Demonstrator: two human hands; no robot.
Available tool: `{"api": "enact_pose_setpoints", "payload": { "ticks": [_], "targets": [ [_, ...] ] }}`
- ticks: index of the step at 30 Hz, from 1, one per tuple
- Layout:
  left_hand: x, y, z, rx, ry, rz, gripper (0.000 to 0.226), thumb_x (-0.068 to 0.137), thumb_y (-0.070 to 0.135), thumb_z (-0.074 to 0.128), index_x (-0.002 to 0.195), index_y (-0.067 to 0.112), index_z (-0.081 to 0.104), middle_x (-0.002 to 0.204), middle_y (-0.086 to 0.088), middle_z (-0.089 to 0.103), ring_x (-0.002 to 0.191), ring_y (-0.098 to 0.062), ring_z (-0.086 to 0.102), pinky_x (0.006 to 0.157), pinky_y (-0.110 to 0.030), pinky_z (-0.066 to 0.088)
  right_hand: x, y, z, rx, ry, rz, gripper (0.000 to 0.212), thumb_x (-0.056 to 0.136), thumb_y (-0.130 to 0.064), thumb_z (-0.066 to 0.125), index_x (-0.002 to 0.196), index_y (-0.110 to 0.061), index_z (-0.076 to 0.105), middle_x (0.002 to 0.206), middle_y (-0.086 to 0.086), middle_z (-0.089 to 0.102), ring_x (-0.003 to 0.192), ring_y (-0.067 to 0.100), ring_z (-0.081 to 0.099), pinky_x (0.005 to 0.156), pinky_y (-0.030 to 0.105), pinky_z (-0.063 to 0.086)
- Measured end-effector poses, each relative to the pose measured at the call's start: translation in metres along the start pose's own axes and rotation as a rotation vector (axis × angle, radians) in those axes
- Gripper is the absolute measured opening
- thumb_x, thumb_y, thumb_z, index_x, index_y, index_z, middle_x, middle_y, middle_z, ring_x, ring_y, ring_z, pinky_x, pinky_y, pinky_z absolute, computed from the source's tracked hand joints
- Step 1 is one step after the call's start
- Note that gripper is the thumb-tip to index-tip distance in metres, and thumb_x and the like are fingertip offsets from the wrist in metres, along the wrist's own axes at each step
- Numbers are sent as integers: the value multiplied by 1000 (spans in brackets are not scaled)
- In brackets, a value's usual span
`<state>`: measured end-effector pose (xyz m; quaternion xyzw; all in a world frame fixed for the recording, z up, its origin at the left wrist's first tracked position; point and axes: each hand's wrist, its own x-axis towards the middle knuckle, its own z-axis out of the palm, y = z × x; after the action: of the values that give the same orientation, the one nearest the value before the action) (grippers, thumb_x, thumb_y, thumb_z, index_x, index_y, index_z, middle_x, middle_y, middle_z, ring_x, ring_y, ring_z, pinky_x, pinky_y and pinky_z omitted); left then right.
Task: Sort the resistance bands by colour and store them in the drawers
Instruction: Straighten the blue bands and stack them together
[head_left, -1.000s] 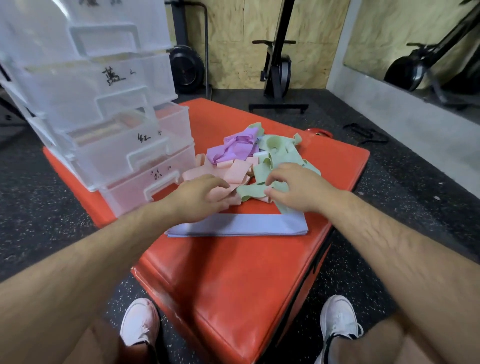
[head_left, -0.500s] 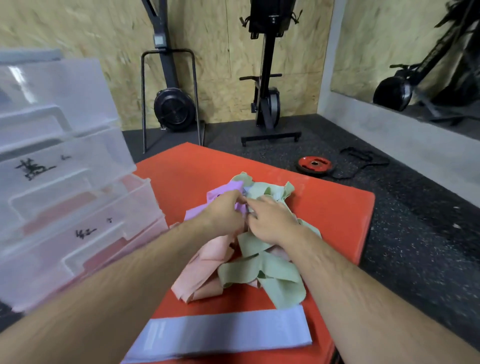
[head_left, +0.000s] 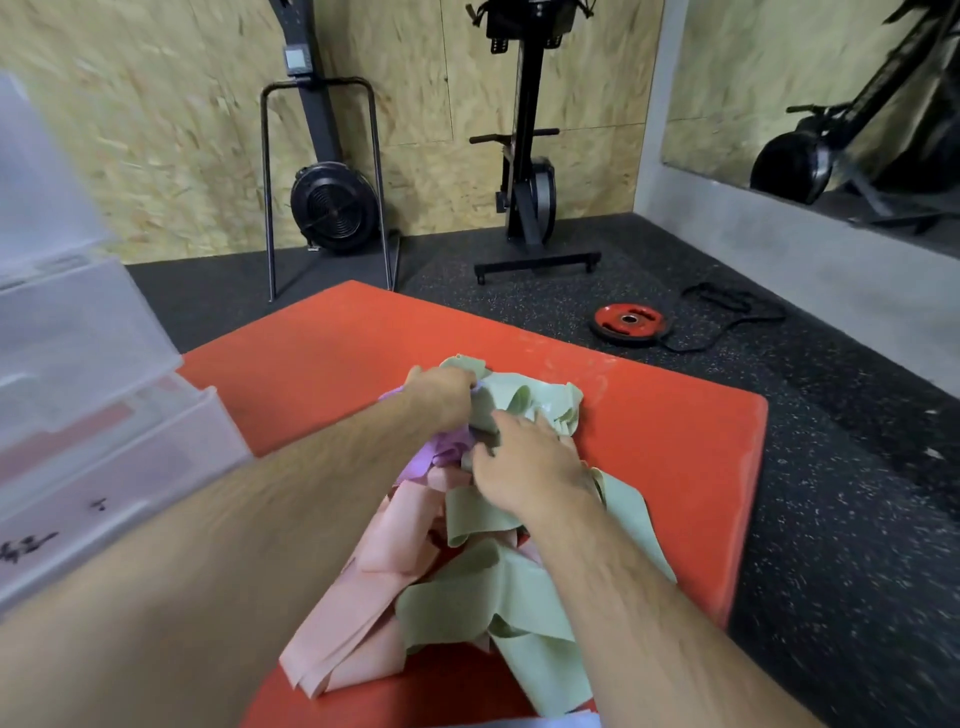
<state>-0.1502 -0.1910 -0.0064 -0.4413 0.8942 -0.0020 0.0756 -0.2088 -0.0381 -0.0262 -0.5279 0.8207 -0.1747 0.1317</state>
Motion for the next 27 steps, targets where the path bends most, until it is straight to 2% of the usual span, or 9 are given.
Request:
{"api": "enact_pose_setpoints", "payload": {
  "ticks": [2, 5, 8, 12, 14, 16, 18, 23, 27],
  "targets": [
    [15, 2, 1, 21, -4, -11, 33, 88, 13, 50, 117, 24, 59, 118, 4, 64, 115, -22, 57, 99, -38, 33, 0, -2, 1, -13, 9, -19, 49, 98, -45, 37, 144, -28, 42, 153, -2, 46, 150, 26, 25, 116, 45, 22],
    [30, 2, 6, 33, 18, -33, 26, 88, 13, 50, 108, 23, 64, 112, 2, 66, 111, -22, 58, 101, -41, 33, -1, -4, 0, 0, 11, -37, 51, 98, -43, 37, 147, -29, 38, 153, -5, 45, 149, 25, 27, 115, 45, 22],
    [40, -2, 12, -55, 100, -54, 22, 93, 20, 48, 100, 22, 69, 102, 3, 67, 106, -22, 59, 97, -40, 34, -1, -5, -2, 25, 19, -27, 52, 98, -41, 38, 149, -29, 35, 150, -5, 48, 146, 23, 31, 117, 47, 21],
    [42, -3, 18, -166, 216, -78, 23, 91, 19, 51, 98, 22, 72, 102, 4, 70, 105, -23, 60, 90, -38, 32, 0, -10, -5, 33, 42, -31, 43, 96, -40, 39, 137, -29, 44, 135, -5, 57, 131, 24, 45, 111, 48, 27],
    [40, -3, 15, -215, 257, -106, 19, 90, 22, 54, 90, 21, 73, 91, 3, 71, 99, -24, 61, 82, -36, 29, -1, -11, -8, 45, 57, -36, 38, 97, -40, 39, 132, -28, 47, 132, -4, 59, 128, 26, 48, 108, 47, 29],
    [34, -6, 4, -229, 294, -124, 20, 90, 26, 56, 82, 21, 74, 81, 5, 72, 92, -23, 62, 81, -36, 26, -3, -10, -14, 68, 79, -42, 37, 98, -39, 39, 131, -27, 50, 131, -2, 61, 126, 28, 50, 106, 46, 31],
    [27, -14, -12, -238, 367, -124, 19, 86, 23, 58, 78, 26, 75, 83, 7, 73, 94, -21, 60, 83, -38, 25, -5, -9, -22, 83, 92, -35, 40, 100, -39, 38, 136, -27, 49, 134, -1, 60, 127, 29, 49, 107, 46, 33],
    [3, -33, -67, -214, 473, -65, 11, 87, 31, 63, 89, 31, 74, 99, 12, 71, 111, -20, 52, 93, -41, 27, -14, -14, -40, 96, 145, -22, 39, 99, -37, 40, 136, -30, 49, 132, -2, 62, 128, 32, 50, 107, 44, 35],
    [-21, -46, -107, -266, 538, -60, 6, 88, 32, 65, 86, 31, 71, 98, 10, 71, 109, -20, 55, 92, -38, 26, -22, -23, -54, 150, 190, -32, 40, 99, -39, 41, 137, -32, 50, 137, -2, 61, 127, 30, 52, 106, 45, 35]
  ]
}}
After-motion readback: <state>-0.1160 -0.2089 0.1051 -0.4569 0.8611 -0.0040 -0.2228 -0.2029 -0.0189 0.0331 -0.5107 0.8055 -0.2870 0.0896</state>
